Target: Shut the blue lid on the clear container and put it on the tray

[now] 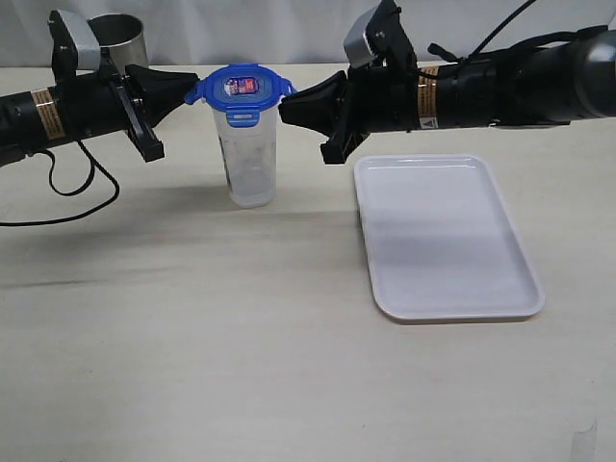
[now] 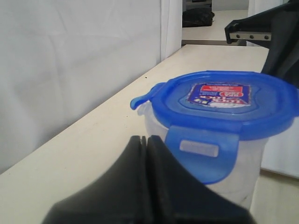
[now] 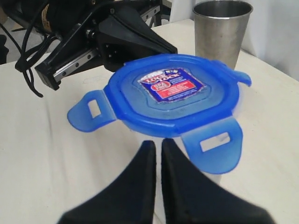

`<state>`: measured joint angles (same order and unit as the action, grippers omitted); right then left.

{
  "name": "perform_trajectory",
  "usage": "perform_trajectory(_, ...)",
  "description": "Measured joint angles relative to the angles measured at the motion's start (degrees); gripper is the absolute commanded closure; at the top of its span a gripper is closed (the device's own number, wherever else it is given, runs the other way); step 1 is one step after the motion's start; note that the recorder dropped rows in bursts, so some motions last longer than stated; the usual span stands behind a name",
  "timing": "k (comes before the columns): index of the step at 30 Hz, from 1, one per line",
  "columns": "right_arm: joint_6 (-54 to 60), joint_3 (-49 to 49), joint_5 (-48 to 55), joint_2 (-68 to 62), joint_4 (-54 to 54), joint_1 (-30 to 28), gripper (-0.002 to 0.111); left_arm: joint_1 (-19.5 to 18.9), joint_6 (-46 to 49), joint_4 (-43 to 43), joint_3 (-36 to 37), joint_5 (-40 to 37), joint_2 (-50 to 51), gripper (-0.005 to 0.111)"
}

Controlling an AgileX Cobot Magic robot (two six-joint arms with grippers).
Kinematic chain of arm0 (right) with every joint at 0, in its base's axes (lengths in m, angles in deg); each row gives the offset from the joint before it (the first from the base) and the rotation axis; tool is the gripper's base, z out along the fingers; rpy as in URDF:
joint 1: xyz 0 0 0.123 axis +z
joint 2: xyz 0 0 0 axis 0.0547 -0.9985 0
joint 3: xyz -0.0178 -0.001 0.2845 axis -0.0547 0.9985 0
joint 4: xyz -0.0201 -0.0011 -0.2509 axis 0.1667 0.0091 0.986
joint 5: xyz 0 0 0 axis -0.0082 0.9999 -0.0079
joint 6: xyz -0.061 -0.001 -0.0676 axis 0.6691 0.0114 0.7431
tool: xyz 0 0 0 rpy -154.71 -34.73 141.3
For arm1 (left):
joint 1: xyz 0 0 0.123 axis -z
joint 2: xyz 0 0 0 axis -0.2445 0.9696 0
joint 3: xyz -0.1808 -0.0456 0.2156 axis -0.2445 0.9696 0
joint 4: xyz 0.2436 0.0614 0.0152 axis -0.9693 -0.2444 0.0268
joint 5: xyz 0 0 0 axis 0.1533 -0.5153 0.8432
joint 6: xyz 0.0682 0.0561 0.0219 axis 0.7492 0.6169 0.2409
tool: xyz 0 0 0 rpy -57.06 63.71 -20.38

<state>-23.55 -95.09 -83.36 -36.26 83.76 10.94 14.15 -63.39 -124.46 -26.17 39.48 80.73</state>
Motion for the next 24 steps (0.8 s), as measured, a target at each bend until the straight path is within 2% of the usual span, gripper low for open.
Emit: perform_trajectory(24, 2.5, 0.0, -0.2, -0.1, -3.8, 0.0, 0.104, -0.7, -0.1, 0.0, 0.0, 0.0, 0.0, 0.107)
